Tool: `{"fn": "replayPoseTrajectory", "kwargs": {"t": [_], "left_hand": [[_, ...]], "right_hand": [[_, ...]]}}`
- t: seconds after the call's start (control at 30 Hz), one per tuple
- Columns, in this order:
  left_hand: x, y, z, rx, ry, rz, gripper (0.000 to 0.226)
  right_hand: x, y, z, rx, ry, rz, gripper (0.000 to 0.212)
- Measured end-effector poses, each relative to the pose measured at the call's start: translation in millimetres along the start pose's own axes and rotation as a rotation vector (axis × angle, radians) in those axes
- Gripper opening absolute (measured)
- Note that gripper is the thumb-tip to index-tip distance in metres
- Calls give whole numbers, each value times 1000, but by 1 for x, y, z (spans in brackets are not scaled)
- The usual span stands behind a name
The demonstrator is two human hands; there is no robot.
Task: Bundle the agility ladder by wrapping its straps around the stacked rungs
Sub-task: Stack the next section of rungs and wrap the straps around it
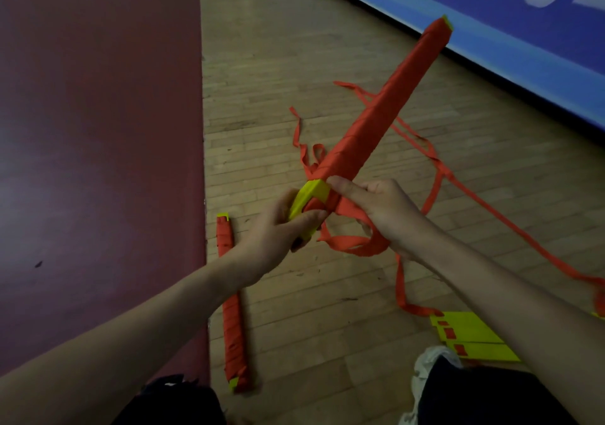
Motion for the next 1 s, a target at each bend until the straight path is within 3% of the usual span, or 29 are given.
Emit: {"fn": "replayPoseTrajectory", "kwargs": {"t": [0.27, 0.43, 0.53, 0.7, 0.9, 1.0], "left_hand": [[-11, -10, -16, -124, 670, -195, 29], [-16, -15, -23, -172, 855, -202, 26], [-16, -17, -28, -186, 1001, -219, 44], [-11, -15, -32, -163, 1181, -228, 49], [-1, -22, -54, -410, 1166, -276, 56], [1, -19, -51, -526, 1032, -105, 74]], "right_hand": [[4, -4, -3, -87, -72, -114, 52], [1, -6, -13, -151, -42, -85, 40], [-3, -5, -20, -197, -19, -58, 37], [-6, -3, -28, -275, 25, -29, 40], [-15, -4, -33, -355, 205, 99, 30], [-16, -9, -30, -397, 323, 149, 29]]}}
Point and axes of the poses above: each hand's wrist, its own y-axis towards the middle knuckle, its own x-axis out of the back of the hand, z = x × y, the point moved 9 cm from there along y, towards the middle knuckle, and after that the axes turned 13 degrees about y, right-handed, at the moved point
